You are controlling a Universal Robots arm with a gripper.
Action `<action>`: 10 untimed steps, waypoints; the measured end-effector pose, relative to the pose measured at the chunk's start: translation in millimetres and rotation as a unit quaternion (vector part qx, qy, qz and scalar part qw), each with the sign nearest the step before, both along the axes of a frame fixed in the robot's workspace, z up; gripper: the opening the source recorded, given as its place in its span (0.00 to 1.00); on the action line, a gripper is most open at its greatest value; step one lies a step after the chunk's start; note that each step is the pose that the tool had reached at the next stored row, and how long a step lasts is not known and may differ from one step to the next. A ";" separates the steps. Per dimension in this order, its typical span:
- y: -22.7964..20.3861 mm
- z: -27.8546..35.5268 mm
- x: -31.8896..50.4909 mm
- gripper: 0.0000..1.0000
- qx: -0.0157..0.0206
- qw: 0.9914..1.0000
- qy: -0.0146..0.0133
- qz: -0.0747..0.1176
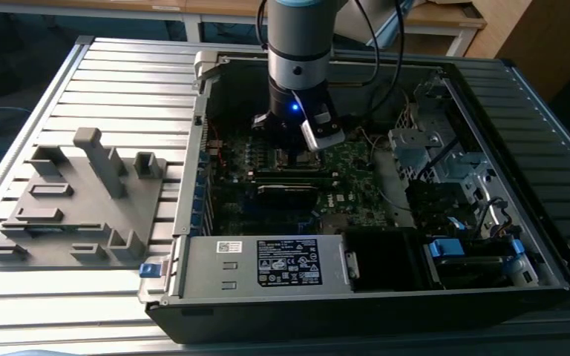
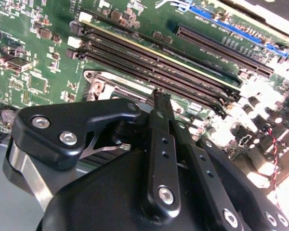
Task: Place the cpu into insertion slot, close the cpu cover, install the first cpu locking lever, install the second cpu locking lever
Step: 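Install the second cpu locking lever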
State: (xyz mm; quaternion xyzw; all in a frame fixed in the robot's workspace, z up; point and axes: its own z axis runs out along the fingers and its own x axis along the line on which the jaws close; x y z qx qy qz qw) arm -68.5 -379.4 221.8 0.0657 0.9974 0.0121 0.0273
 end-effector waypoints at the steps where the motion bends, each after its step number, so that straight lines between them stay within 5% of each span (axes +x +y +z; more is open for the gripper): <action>1: 0.0 0.0 0.0 0.10 0.000 1.000 0.000 0.000; 10: 0.1 -0.7 0.0 0.10 0.000 1.000 0.000 0.000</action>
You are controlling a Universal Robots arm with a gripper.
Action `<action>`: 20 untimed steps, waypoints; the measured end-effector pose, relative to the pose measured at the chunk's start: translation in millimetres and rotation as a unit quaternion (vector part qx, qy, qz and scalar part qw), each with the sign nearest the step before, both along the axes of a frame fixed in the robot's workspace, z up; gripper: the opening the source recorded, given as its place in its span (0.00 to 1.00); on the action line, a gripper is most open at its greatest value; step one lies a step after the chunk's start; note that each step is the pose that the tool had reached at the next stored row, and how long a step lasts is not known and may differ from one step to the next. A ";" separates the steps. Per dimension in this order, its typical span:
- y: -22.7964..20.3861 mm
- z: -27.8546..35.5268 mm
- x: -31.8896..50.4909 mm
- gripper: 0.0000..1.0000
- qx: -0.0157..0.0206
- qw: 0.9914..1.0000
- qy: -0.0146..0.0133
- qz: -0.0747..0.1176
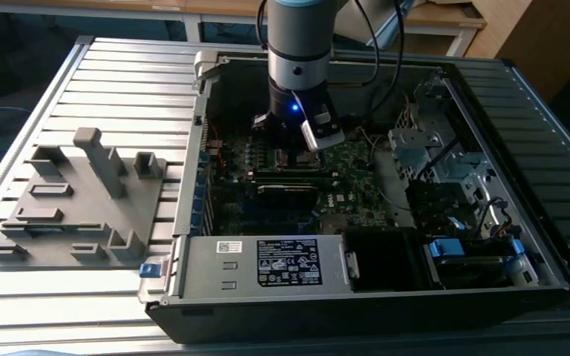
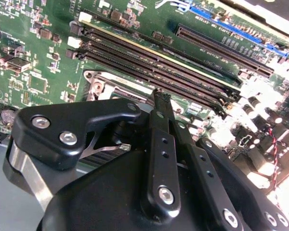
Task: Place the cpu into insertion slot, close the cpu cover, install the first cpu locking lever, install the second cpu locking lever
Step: 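Install the second cpu locking lever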
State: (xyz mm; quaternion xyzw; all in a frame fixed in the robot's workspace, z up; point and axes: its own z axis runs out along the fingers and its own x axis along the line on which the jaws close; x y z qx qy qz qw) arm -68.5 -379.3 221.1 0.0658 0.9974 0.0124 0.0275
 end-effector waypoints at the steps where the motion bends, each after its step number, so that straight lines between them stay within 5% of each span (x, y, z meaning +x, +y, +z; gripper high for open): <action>1: 0.0 -0.7 0.0 0.10 0.000 1.000 0.000 0.000; 20: 0.0 -5.3 -1.1 0.10 0.000 1.000 0.000 0.000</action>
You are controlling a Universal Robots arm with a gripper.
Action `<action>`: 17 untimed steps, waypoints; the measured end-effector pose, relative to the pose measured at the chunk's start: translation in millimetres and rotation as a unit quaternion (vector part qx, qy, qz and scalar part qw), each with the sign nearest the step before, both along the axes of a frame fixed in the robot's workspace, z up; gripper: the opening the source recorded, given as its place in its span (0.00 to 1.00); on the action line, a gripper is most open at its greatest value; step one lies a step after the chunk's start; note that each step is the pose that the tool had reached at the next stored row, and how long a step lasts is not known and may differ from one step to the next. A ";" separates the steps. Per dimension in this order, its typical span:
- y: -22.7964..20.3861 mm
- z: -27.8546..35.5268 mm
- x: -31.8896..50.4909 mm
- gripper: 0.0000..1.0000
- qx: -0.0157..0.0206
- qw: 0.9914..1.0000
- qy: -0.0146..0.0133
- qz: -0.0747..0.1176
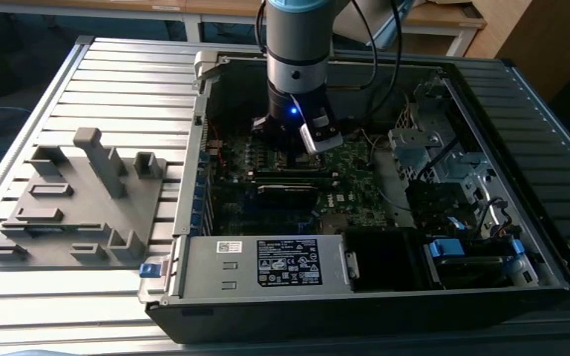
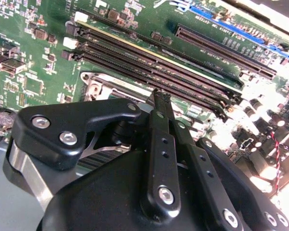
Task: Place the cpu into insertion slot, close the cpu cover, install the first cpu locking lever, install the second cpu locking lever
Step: 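Install the second cpu locking lever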
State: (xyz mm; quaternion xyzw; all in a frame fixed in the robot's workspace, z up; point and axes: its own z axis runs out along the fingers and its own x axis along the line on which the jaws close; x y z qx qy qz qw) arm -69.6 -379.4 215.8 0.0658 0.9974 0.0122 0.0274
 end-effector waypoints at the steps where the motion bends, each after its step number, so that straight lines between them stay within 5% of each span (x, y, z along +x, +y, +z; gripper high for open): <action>1: 0.0 -0.2 0.0 0.10 0.000 1.000 0.000 0.000; 17: 0.0 -2.0 -0.6 0.10 0.000 1.000 0.000 0.000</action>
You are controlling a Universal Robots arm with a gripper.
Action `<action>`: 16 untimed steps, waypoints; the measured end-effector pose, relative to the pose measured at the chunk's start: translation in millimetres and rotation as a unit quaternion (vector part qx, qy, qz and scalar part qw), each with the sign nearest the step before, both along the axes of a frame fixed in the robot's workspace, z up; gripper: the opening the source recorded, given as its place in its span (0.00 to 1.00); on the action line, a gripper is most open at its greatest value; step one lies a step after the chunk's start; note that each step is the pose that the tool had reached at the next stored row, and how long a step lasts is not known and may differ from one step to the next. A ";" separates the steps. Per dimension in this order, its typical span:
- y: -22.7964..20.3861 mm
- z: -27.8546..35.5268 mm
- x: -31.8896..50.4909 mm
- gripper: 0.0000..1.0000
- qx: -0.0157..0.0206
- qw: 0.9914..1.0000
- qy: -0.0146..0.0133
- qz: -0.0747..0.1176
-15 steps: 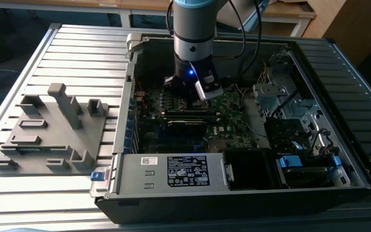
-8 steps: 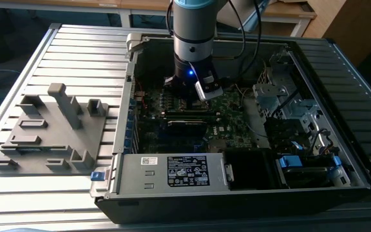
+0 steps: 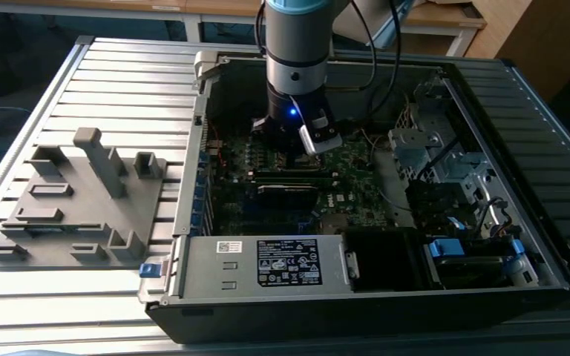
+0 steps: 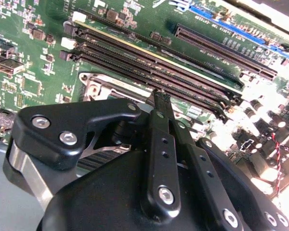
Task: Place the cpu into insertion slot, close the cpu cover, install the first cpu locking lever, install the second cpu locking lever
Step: 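Install the second cpu locking lever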
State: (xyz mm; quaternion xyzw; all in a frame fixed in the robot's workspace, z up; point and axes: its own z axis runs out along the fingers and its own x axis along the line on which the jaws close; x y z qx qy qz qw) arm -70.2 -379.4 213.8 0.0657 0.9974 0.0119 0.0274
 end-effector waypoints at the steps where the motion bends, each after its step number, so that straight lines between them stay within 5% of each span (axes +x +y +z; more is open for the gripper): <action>1: 0.0 0.0 0.0 0.10 0.000 1.000 0.000 0.000; 16: 0.0 -3.0 -0.3 0.10 0.000 1.000 0.000 0.000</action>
